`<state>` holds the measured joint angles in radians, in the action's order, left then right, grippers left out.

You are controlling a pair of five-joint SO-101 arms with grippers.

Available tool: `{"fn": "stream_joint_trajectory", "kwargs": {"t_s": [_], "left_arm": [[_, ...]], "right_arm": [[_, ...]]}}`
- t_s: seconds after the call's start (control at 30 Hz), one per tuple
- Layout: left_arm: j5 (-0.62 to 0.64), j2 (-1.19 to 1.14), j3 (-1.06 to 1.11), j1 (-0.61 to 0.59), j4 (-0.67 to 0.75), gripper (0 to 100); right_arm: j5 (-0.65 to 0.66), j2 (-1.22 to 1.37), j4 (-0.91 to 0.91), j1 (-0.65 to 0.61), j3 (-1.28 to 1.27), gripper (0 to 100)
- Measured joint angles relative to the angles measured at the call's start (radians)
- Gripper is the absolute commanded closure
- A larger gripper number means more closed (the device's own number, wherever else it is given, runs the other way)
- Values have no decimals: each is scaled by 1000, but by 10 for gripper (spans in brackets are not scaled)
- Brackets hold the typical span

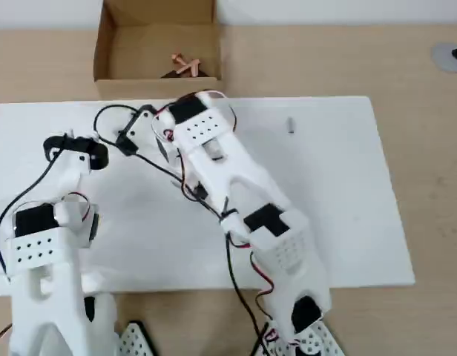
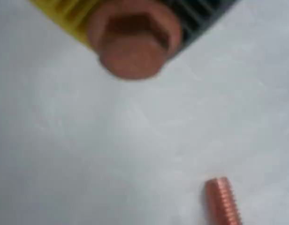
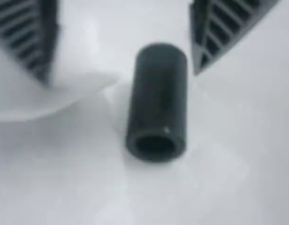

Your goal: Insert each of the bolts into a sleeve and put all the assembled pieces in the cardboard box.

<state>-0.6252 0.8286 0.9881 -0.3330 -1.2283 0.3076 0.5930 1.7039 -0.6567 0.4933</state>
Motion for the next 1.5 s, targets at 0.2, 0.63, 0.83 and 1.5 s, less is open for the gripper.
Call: {"fn": "stream_joint_trajectory", "kwargs": {"t_s": [0.2, 0.63, 0.83, 1.5], "left_arm": [[0, 3, 0, 0, -9, 961], [0, 3, 0, 0, -18, 961], [0, 3, 0, 0, -18, 960], [3, 2, 2, -8, -21, 960]], "right_arm": [[9, 3, 38, 2, 21, 741], [-11, -89, 69, 2, 106, 742], [-44, -354, 69, -83, 28, 742], [-43, -431, -123, -133, -393, 742]]}}
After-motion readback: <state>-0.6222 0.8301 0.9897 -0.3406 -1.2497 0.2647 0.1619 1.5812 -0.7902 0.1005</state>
